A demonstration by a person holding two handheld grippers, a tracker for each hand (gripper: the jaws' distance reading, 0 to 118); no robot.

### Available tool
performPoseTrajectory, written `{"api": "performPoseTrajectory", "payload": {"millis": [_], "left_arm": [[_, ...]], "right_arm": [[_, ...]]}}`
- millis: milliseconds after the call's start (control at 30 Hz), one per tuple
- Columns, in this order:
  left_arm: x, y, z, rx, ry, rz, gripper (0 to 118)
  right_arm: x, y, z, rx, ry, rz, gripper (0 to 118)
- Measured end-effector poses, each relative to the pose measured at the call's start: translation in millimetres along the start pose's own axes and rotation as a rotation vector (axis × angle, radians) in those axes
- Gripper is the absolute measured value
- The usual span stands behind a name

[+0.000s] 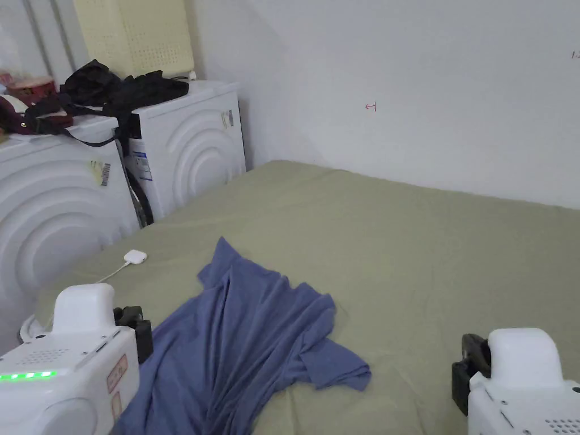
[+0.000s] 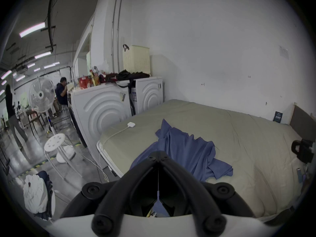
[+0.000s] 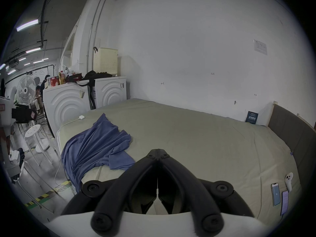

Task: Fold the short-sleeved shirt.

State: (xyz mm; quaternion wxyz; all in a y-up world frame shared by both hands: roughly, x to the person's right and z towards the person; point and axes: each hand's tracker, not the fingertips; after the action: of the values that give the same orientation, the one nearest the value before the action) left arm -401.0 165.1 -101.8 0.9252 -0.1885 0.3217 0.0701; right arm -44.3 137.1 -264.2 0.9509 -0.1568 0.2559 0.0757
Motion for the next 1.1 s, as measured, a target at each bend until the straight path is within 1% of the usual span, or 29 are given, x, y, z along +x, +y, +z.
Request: {"api": "performPoseTrajectory", "payload": {"millis": [100, 167, 267, 333, 433, 567, 600, 633, 700, 733, 767, 800, 833, 867, 900, 967, 1000, 1033, 1100], "left_arm": [[4, -3, -14, -0.048, -0.024, -0.015, 0], [8, -5, -25, -0.06, -0.059, -0.012, 0], [22, -7, -40, -0.083, -0.104, -0.056, 0], [31, -11, -61, -0.133, -0.133, -0.108, 0], [39, -26, -97, -0.21, -0.192, -0.133, 0], [50, -44, -145, -0.304, -0.219, -0.159, 0], [53, -48, -157, -0.327, -0.243, -0.166, 9], [53, -53, -172, -0.364, -0.267, -0.17, 37], [55, -57, -197, -0.489, -0.324, -0.184, 113], [55, -61, -210, -0.533, -0.343, -0.161, 115], [55, -66, -221, -0.565, -0.333, -0.145, 114], [50, -61, -230, -0.507, -0.314, -0.201, 115], [49, -62, -242, -0.549, -0.317, -0.154, 116], [46, -62, -251, -0.597, -0.276, -0.126, 116], [49, -84, -268, -0.622, -0.242, -0.122, 117], [47, -92, -286, -0.607, -0.252, -0.132, 117], [47, -95, -298, -0.615, -0.223, -0.155, 117], [67, -90, -272, -0.633, -0.209, -0.18, 117], [75, -99, -274, -0.666, -0.204, -0.214, 116]], "right_arm": [[0, -2, -3, -0.016, 0.019, -0.03, 1], [1, -5, -5, -0.028, 0.019, -0.034, 1], [0, -9, -9, -0.052, 0.014, -0.029, 1], [2, -13, -12, -0.069, 0.016, -0.031, 1], [6, -24, -19, -0.106, 0.031, -0.042, 1], [10, -42, -25, -0.164, 0.04, -0.045, 1], [11, -46, -27, -0.185, 0.045, -0.045, 1], [12, -50, -29, -0.201, 0.051, -0.043, 1], [10, -56, -32, -0.239, 0.063, -0.036, 1], [9, -60, -34, -0.258, 0.071, -0.032, 1], [9, -64, -35, -0.266, 0.075, -0.031, 1], [10, -71, -38, -0.274, 0.077, -0.03, 1], [9, -75, -39, -0.286, 0.077, -0.032, 1], [9, -77, -40, -0.299, 0.079, -0.038, 1], [9, -81, -41, -0.312, 0.086, -0.047, 1], [6, -81, -40, -0.33, 0.093, -0.055, 1], [6, -84, -40, -0.341, 0.093, -0.055, 1], [6, -86, -40, -0.346, 0.095, -0.055, 1], [7, -96, -42, -0.361, 0.098, -0.057, 1]]}}
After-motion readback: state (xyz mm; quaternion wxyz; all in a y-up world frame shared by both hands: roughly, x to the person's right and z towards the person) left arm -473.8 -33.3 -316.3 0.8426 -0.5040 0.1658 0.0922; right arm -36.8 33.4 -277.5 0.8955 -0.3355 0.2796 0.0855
